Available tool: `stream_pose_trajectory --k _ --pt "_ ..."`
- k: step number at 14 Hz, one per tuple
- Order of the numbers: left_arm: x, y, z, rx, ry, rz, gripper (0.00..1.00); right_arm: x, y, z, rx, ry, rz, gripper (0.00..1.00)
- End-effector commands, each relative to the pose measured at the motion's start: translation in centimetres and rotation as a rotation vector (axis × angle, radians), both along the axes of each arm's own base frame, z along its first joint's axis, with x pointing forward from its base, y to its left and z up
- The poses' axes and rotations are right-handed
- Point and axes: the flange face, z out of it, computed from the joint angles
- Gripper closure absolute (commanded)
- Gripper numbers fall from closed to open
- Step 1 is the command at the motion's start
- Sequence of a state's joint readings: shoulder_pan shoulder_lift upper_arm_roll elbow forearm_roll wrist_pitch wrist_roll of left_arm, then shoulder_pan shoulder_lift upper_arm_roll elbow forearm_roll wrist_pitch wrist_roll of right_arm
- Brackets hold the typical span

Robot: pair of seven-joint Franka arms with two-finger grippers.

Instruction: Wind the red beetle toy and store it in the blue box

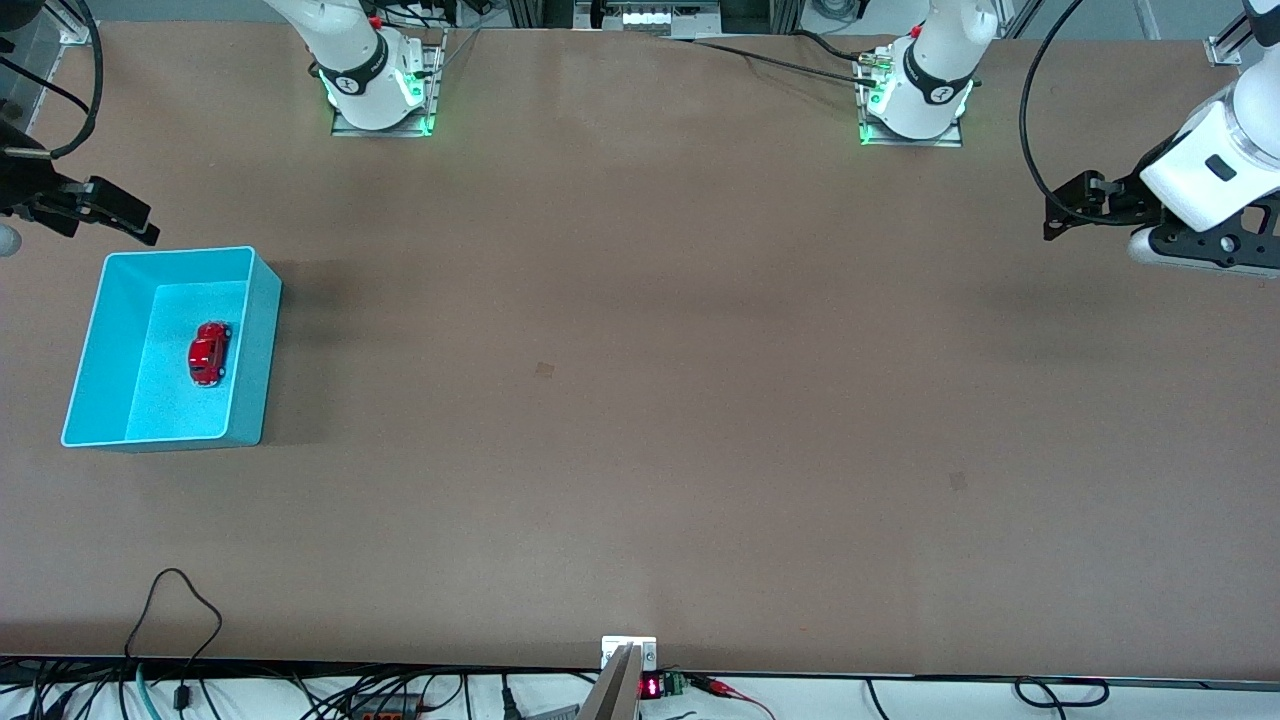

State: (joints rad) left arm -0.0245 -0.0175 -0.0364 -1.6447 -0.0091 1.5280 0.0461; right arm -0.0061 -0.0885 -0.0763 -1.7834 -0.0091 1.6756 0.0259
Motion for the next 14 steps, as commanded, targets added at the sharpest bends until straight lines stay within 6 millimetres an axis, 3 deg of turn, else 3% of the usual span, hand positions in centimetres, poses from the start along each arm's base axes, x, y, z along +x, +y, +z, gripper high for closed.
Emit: stream_pose_trajectory --k 1,14 --pt "-0.24 0.11 0.80 -0.012 0.000 -0.006 0.00 -0.45 0.23 0.06 0.009 0.000 0.009 0.00" --pt "-0.23 0.28 0.73 -0.012 0.001 -0.003 0.00 -0.59 0.70 0.35 0.017 0.008 0.058 0.00"
